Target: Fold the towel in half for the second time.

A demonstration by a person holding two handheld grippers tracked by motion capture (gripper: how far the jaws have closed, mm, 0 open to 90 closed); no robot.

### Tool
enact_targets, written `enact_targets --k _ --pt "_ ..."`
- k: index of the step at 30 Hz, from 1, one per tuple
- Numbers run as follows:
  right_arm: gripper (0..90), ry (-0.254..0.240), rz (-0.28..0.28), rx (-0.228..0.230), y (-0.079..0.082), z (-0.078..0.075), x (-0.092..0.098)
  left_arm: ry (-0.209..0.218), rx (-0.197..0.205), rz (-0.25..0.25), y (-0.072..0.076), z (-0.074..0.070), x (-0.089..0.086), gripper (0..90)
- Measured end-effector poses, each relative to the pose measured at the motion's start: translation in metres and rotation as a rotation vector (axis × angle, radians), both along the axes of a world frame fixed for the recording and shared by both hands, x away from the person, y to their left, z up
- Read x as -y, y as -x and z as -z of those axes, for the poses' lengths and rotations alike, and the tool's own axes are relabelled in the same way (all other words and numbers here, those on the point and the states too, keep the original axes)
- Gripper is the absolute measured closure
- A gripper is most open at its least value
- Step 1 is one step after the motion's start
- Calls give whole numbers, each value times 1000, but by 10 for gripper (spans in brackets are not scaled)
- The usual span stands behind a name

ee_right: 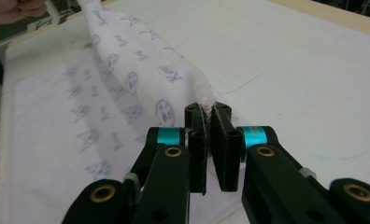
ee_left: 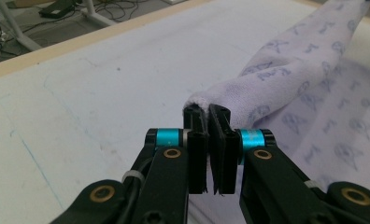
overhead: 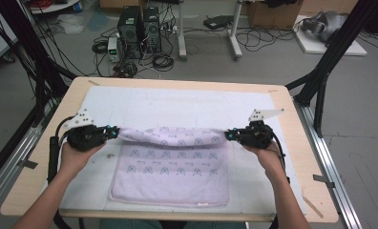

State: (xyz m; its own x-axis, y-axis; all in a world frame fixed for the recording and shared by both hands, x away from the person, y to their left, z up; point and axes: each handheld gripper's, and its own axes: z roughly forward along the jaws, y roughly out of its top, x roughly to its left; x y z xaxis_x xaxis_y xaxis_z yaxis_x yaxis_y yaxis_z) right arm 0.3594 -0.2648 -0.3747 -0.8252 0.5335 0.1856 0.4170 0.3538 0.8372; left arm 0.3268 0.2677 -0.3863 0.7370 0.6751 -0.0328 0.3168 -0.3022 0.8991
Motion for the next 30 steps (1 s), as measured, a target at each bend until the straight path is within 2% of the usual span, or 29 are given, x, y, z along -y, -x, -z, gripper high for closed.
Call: enact_targets --k 2,3,6,8,10,11,12,14,16,18,23,25,27,28,29,30 --pt "854 5 -19 -3 16 5 1 -5 0 11 12 6 0 856" --pt "854 7 -24 -9 21 6 2 -30 0 25 19 8 0 856" --pt "854 12 -44 -16 41 13 5 -30 -3 51 41 16 -1 856" --pt "852 21 -62 -33 54 19 8 -26 -12 69 55 21 -3 855" --pt "837 5 -106 -70 66 26 11 -32 -24 88 65 25 -5 843" --pt "813 -3 -129 -86 70 28 12 -43 -29 95 69 27 -8 827" --pt "783 -7 -154 -93 75 30 13 -29 -43 102 73 28 -11 803" --pt "723 -19 -162 -93 82 30 16 -16 -61 93 73 25 -14 663" --pt "669 -4 -140 -84 79 27 17 -17 -55 84 68 21 -15 605" --pt "621 11 -115 -69 71 24 14 -40 -49 68 58 19 -12 566" --pt "509 102 -17 -43 33 26 -2 -60 -70 12 22 27 3 536" --pt "450 147 27 -21 20 30 -8 -80 -92 -9 9 32 8 515" --pt "420 149 55 -29 7 35 -11 -65 -123 -29 -4 38 13 496" --pt "401 155 62 -37 3 37 -12 -85 -137 -42 -12 42 16 488" --pt "387 163 73 -43 -3 42 -14 -76 -145 -52 -15 44 18 469" --pt "373 153 71 -57 -7 45 -14 -90 -165 -56 -21 48 20 460"
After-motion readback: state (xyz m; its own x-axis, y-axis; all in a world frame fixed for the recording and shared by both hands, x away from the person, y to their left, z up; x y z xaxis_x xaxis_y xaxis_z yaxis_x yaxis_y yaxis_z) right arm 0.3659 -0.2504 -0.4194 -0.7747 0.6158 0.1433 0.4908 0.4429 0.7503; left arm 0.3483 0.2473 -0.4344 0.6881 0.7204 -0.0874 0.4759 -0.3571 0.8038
